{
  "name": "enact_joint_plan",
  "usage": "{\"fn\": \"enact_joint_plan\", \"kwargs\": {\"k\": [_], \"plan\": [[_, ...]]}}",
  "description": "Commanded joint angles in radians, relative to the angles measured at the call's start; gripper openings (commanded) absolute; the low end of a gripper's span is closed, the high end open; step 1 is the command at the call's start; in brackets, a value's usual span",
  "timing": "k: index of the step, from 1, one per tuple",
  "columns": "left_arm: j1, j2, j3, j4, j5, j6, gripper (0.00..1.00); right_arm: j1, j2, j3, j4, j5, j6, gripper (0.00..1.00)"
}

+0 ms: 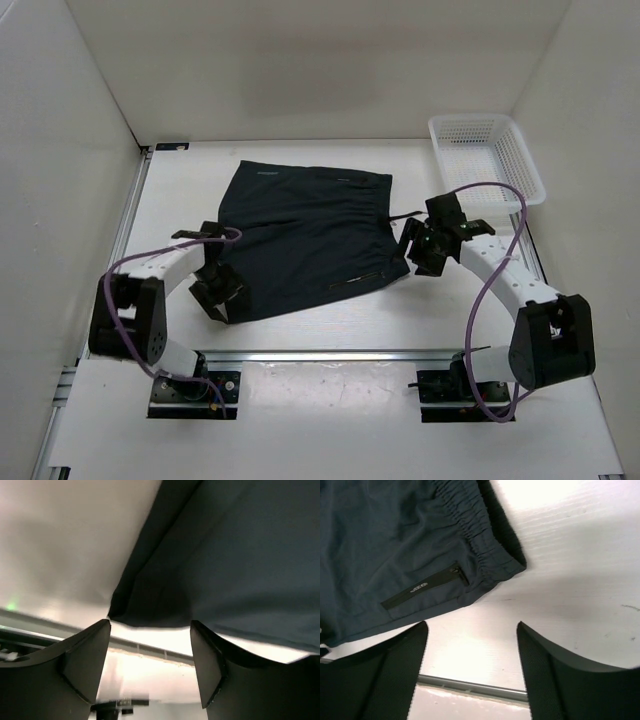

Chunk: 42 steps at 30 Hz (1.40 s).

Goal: Fold and stack the shorts
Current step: Fold the shorts

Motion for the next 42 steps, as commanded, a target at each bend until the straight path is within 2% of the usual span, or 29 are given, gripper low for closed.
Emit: {"fn": "enact_joint_plan", "kwargs": {"k": [1,4,5,7,8,9,17,20,21,22,25,27,30,31,33,36,38,42], "plan": [[-0.047,0.092,-0.019,0.065,0.031,-0.045,0.76,-0.006,0.022,0.01,0.011,-0.051,0.01,0.78],[-0.072,0.163,-0.007,0.075,0.004,-0.055,0.61,-0.033,0.045,-0.039,0.06,-0.12,0.04,0.8],[-0.082,0.163,0.008,0.075,0.004,-0.064,0.45,-0.047,0.045,-0.067,0.077,-0.131,0.04,0.79],[-0.082,0.149,0.034,0.075,-0.016,-0.064,0.25,-0.047,0.055,-0.088,0.123,-0.14,0.069,0.78],[-0.082,0.139,0.045,0.075,-0.016,-0.064,0.15,-0.047,0.069,-0.098,0.132,-0.14,0.069,0.75],[-0.082,0.12,0.06,0.056,-0.032,-0.064,0.1,-0.056,0.069,-0.098,0.154,-0.14,0.083,0.75],[-0.082,0.048,0.18,-0.036,-0.127,-0.046,0.1,-0.056,0.217,-0.13,0.304,-0.221,0.146,0.6],[-0.082,0.048,0.203,-0.057,-0.127,-0.037,0.1,-0.045,0.253,-0.13,0.326,-0.146,0.16,0.31],[-0.082,0.039,0.203,-0.057,-0.127,-0.037,0.1,-0.045,0.253,-0.13,0.335,-0.131,0.16,0.1],[-0.082,0.025,0.212,-0.069,-0.127,-0.037,0.1,-0.045,0.253,-0.13,0.335,-0.12,0.149,0.01],[-0.082,-0.053,0.191,-0.129,-0.153,-0.049,0.1,-0.045,0.159,-0.183,0.281,-0.074,0.14,0.01],[-0.082,-0.122,0.121,-0.129,-0.135,-0.078,0.1,-0.045,0.081,-0.223,0.217,-0.042,0.131,0.01],[-0.082,-0.246,0.053,-0.129,-0.122,-0.107,0.1,-0.045,-0.105,-0.292,0.102,-0.017,0.122,0.01],[-0.082,-0.266,0.053,-0.142,-0.109,-0.107,0.1,-0.045,-0.195,-0.302,0.068,-0.017,0.122,0.01],[-0.082,-0.291,0.073,-0.154,-0.108,-0.107,0.1,-0.045,-0.277,-0.302,-0.035,0.023,0.122,0.01],[-0.082,-0.265,0.198,-0.183,-0.154,-0.08,0.1,-0.036,-0.386,-0.231,-0.152,0.066,0.1,0.01],[-0.082,-0.221,0.344,-0.203,-0.203,-0.042,0.1,-0.036,-0.386,-0.161,-0.184,0.105,0.088,0.01],[-0.082,-0.002,0.649,-0.227,-0.3,0.029,0.1,-0.036,-0.262,-0.009,-0.204,0.132,0.056,0.01]]}}
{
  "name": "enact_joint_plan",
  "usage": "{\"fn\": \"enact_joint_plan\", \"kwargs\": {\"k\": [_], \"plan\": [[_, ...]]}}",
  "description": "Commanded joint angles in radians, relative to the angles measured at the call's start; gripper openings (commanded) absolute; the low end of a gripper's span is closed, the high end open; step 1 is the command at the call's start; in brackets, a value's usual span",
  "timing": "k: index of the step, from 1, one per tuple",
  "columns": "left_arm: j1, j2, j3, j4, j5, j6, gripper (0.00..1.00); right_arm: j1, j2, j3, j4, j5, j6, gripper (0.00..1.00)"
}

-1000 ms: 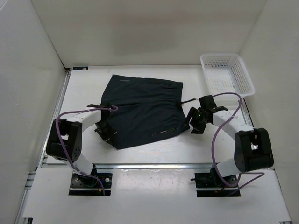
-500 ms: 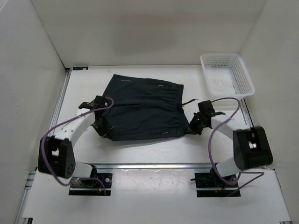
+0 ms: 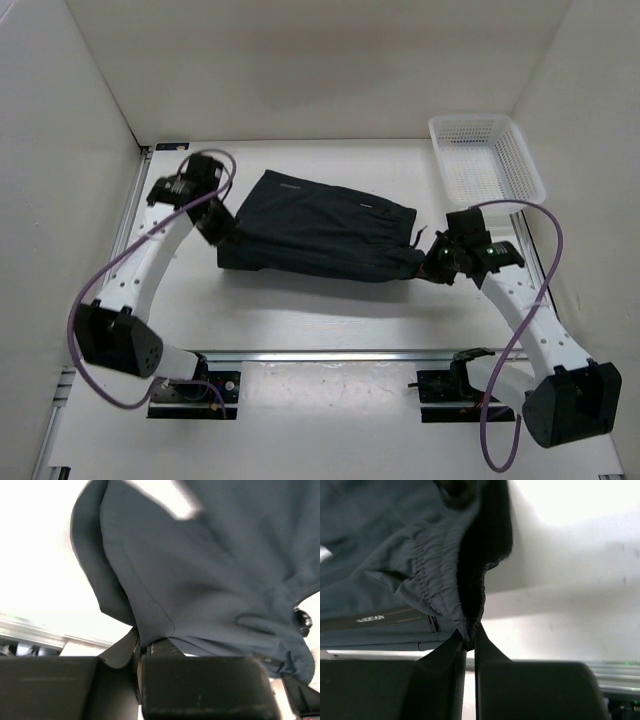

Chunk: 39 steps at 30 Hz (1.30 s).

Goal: Fold and stack the shorts
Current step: Fold the shorts

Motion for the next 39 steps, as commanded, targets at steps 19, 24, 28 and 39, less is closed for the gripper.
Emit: {"fn": "enact_joint_plan", "kwargs": {"k": [19,24,28,39], "plan": [[0.118,0.943,1.203,0.023,-0.014,0.252,0.1,-0.058,0.73,0.788,-0.012,0.191,-0.112,0.01],[0.118,1.093,1.318,0.145,0.095,0.287,0.52,-0.12,0.905,0.925,-0.012,0.122,-0.058,0.58],[0.127,1.082,1.335,0.163,0.111,0.348,1.0,-0.132,0.897,0.944,-0.021,0.125,-0.044,0.86],[0.186,0.703,0.561,0.166,0.129,0.388,1.0,-0.123,0.706,0.504,0.074,-0.04,-0.135,0.94]]}}
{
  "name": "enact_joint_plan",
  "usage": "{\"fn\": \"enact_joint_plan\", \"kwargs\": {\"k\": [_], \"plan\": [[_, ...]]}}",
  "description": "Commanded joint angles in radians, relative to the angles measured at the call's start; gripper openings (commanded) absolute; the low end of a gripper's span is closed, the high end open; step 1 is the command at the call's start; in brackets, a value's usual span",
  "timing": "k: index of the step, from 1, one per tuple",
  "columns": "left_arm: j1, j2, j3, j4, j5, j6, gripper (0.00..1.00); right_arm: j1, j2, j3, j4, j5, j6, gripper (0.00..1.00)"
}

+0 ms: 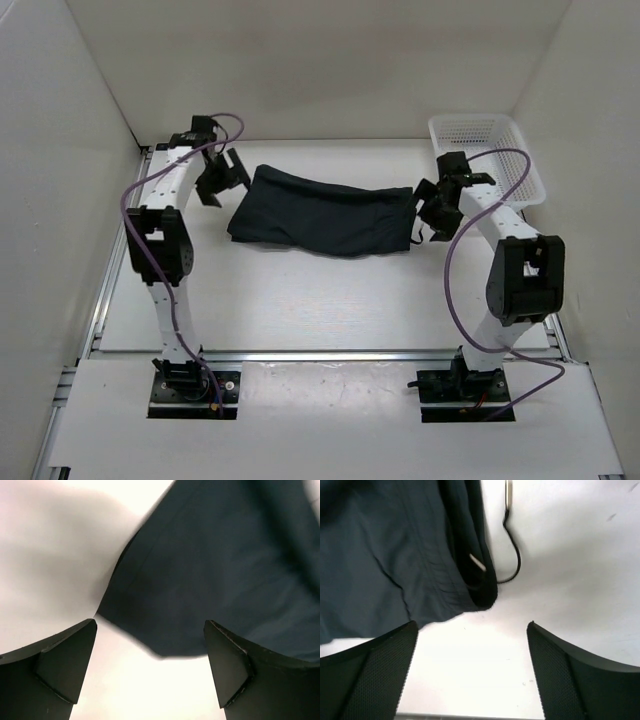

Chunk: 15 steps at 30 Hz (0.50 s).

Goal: Fold and stack the shorts
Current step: Fold the shorts

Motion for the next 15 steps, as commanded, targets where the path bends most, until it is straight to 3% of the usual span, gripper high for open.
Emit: {"fn": "enact_joint_plan", "kwargs": {"k": [1,4,9,14,15], "plan": [[0.013,-0.105,-0.201,0.017,0.066,0.009,1.0,0.001,-0.001,-0.065,0.053,-0.117,-0.052,0.97],[0.013,-0.119,-0.352,0.057,0.103,-0.002,1.0,0.001,0.031,-0.077,0.077,-0.132,-0.061,1.0],[0.013,-0.048,-0.36,0.104,0.103,-0.032,1.0,-0.008,0.146,-0.057,0.129,-0.198,-0.052,1.0],[0.013,0.034,-0.285,0.114,0.09,-0.042,1.0,-0.008,0.191,-0.043,0.192,-0.203,0.002,0.87],[0.013,0.045,-0.262,0.114,0.09,-0.051,0.94,-0.008,0.209,-0.043,0.204,-0.203,0.002,0.84]]}}
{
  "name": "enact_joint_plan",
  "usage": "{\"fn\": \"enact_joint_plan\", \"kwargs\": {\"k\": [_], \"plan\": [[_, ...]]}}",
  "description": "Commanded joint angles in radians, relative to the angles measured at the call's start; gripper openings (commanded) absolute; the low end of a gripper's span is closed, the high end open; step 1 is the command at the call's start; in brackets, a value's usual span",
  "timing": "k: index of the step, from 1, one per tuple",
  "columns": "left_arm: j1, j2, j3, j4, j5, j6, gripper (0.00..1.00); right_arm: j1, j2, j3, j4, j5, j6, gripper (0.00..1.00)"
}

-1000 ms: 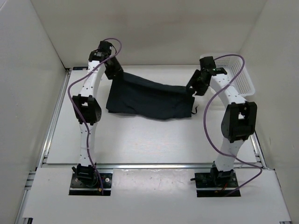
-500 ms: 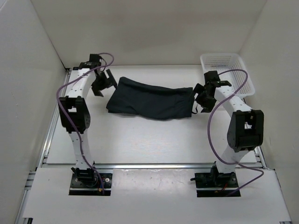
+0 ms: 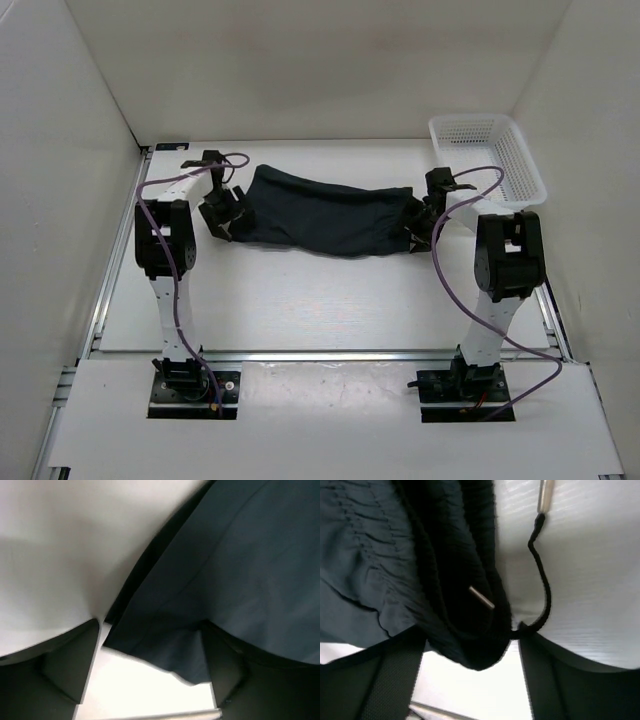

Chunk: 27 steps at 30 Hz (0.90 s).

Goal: Fold and stack the shorts
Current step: Fold the shorts

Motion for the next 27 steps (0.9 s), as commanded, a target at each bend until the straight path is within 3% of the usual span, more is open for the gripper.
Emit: {"fn": "enact_joint_plan", "kwargs": {"k": [1,3,4,5,6,8,16,20,25,26,27], "plan": [[-0.002,0.019,0.067,0.06,0.001,-0.014,0.89,-0.006,0.034,0.033,0.059,-0.023,0.041,0.75],[-0.002,0.031,0.081,0.06,0.001,-0.014,0.67,-0.006,0.048,0.024,0.071,-0.034,0.055,0.56],[-0.002,0.031,0.081,0.06,0.001,-0.014,0.34,-0.006,0.048,0.024,0.071,-0.034,0.064,0.45],[-0.002,0.031,0.081,0.06,0.001,-0.014,0.19,-0.006,0.048,0.014,0.071,-0.022,0.064,0.22],[-0.002,0.031,0.081,0.06,0.001,-0.014,0.1,-0.006,0.039,0.003,0.071,-0.011,0.064,0.14],[0.008,0.008,0.068,0.06,-0.011,-0.014,0.1,-0.006,0.01,-0.008,0.071,0.012,0.051,0.0],[0.059,-0.147,0.047,0.06,-0.012,-0.014,0.1,-0.006,-0.079,0.061,-0.021,0.061,-0.044,0.0],[0.059,-0.257,-0.121,0.06,-0.012,-0.014,0.1,-0.006,-0.16,-0.002,-0.047,0.073,-0.066,0.0],[0.038,-0.424,-0.394,0.069,-0.049,-0.014,0.1,-0.006,-0.322,-0.243,-0.057,0.088,-0.075,0.0],[0.028,-0.481,-0.439,0.069,-0.06,-0.023,0.1,-0.006,-0.349,-0.276,-0.066,0.098,-0.075,0.03],[0.028,-0.509,-0.517,0.069,-0.06,-0.023,0.1,-0.006,-0.373,-0.33,-0.066,0.116,-0.075,0.22]]}}
